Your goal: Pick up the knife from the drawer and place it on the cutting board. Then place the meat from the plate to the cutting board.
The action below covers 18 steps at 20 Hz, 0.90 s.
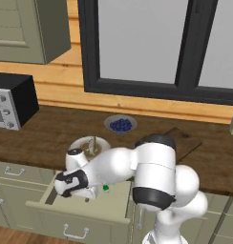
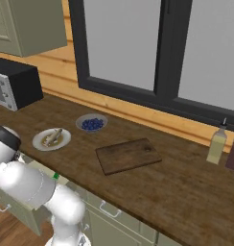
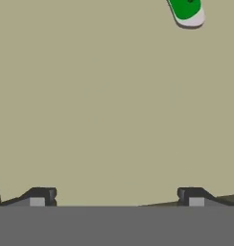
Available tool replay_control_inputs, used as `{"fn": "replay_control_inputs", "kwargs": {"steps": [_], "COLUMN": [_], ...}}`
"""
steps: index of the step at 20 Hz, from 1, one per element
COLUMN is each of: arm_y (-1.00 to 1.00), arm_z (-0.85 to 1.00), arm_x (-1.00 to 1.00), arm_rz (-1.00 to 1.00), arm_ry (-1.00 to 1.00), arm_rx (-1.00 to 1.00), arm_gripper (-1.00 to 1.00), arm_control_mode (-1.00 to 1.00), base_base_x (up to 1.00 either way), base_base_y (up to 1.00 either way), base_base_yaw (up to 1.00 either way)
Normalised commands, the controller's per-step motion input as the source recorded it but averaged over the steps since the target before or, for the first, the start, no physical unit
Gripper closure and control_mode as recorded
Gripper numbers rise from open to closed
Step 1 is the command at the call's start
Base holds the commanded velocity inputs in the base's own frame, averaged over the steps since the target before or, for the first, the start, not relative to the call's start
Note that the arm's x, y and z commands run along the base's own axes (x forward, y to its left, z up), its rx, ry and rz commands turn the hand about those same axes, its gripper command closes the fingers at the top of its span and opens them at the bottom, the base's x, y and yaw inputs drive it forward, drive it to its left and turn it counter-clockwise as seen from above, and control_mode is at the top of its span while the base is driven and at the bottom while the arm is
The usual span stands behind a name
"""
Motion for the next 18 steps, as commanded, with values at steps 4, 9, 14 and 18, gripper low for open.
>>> {"fn": "replay_control_inputs", "kwargs": {"steps": [4,9,14,18], "arm_y": [0.09,0.40,0.80,0.98], "arm_z": [-0.61,-0.72,-0.67,-0.14], "arm_x": [0.44,0.14,-0.75,-1.00], "arm_rz": [0.00,0.02,0.13,0.19], "arm_ry": [0.06,0.22,0.43,0.44], "arm_rx": [0.00,-0.03,-0.05,-0.12], "arm_gripper": [-1.00,-1.00,-1.00,-1.00], "arm_control_mode": [-1.00,-1.00,-1.00,-1.00], "base_base_x": [0.00,0.00,0.00,0.00], "base_base_y": [0.00,0.00,0.00,0.00], "base_base_yaw": [0.00,0.00,0.00,0.00]}}
